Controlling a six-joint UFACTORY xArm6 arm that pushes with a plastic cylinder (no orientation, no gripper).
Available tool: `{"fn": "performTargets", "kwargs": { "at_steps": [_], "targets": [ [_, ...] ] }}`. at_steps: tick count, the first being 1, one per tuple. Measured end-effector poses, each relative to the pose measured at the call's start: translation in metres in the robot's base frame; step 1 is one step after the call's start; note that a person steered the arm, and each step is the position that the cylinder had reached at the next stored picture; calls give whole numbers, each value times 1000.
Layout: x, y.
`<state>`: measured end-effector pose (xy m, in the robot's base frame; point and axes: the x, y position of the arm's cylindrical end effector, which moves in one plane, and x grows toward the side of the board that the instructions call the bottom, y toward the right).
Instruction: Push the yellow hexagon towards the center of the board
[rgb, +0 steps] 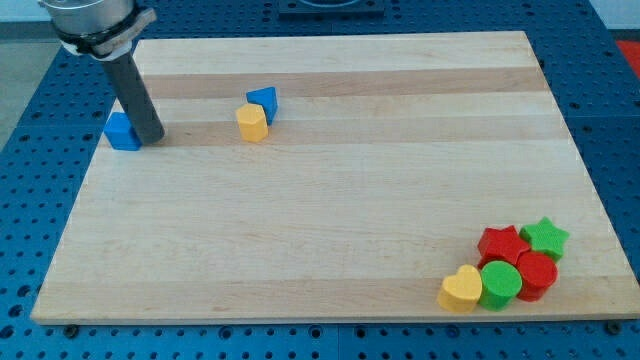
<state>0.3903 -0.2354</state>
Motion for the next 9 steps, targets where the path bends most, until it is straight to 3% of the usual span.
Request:
{"fn": "performTargets", "kwargs": {
  "at_steps": [1,2,3,4,6,7,9],
  "targets": [
    [-22,3],
    [-72,17],
    [-95,81],
    [-75,126],
    [1,133],
    [9,124],
    [22,204]
  ]
}}
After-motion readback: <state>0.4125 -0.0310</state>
